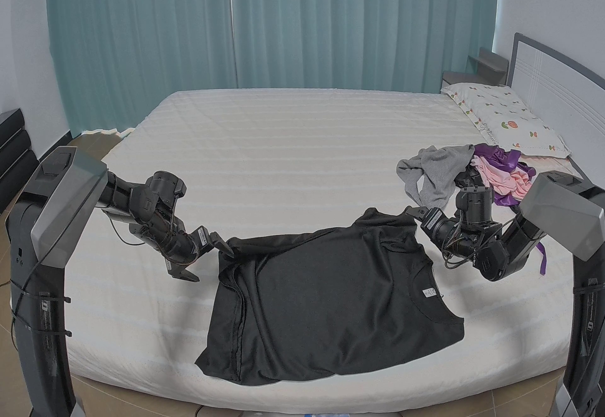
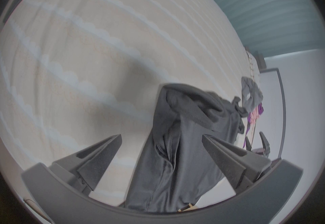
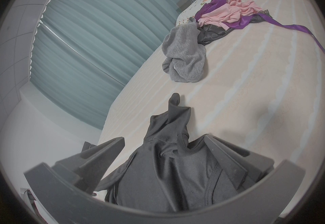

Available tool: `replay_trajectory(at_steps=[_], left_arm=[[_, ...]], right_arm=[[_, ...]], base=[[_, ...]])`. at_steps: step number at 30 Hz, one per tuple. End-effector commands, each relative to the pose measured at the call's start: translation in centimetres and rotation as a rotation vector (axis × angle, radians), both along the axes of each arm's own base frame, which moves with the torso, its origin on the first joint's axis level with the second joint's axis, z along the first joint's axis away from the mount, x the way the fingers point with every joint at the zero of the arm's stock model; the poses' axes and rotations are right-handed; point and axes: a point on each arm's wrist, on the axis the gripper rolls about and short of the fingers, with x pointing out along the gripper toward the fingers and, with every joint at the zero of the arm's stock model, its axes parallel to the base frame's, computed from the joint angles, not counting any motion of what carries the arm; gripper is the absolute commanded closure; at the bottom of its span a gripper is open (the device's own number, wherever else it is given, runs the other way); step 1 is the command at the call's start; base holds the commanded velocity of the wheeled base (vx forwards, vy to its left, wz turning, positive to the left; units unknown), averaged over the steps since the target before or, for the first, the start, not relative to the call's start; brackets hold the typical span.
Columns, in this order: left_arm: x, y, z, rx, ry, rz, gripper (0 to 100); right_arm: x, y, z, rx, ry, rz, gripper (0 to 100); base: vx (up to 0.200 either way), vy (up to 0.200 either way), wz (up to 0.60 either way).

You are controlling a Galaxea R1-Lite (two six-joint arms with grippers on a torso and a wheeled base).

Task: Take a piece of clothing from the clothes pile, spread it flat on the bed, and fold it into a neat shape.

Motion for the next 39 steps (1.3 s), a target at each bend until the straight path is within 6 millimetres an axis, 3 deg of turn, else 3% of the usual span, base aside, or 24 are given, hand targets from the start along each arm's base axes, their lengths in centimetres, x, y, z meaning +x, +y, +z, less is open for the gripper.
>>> replay_trajectory(at_steps=[1, 6, 10, 18, 19, 25, 30, 31, 39], left_arm=[[-0.1, 0.3, 1.3, -0.019, -0.029, -0.018, 0], [1.1, 0.0, 1.7, -0.043, -0.071, 0.025, 0], [2.2, -0.5, 0.8, -0.069, -0.11, 0.076, 0], [2.3, -2.6, -0.1, -0.074, -0.107, 0.04, 0], [2.2, -2.8, -0.2, -0.073, -0.107, 0.036, 100], [3.0, -3.5, -0.2, -0.071, -0.127, 0.03, 100], [4.6, -3.3, 0.6, -0.083, -0.161, 0.124, 100], [5.6, -3.3, 1.2, -0.088, -0.185, 0.197, 100], [7.2, -2.5, 2.1, -0.067, -0.257, 0.301, 100]], right_arm=[[-0.5, 0.1, -0.2, 0.0, 0.004, 0.006, 0], [-0.5, 0.1, -0.1, 0.004, 0.002, 0.009, 0], [-0.5, 0.3, -0.3, 0.004, 0.005, 0.015, 0], [-0.2, 0.4, -1.0, 0.0, 0.015, 0.015, 0], [-0.2, 0.4, -1.1, -0.002, 0.016, 0.015, 0], [-0.1, 0.4, -1.2, -0.007, 0.015, 0.018, 0], [0.6, 0.0, -1.3, -0.042, -0.003, 0.034, 0], [1.3, -0.7, -1.9, -0.062, -0.003, 0.033, 0], [4.3, -0.5, -3.6, -0.081, 0.015, 0.058, 0]], base=[[0.0, 0.0, 0.0], [0.0, 0.0, 0.0], [0.0, 0.0, 0.0], [0.0, 0.0, 0.0], [0.0, 0.0, 0.0], [0.0, 0.0, 0.0], [0.0, 0.0, 0.0], [0.0, 0.0, 0.0], [0.0, 0.0, 0.0]])
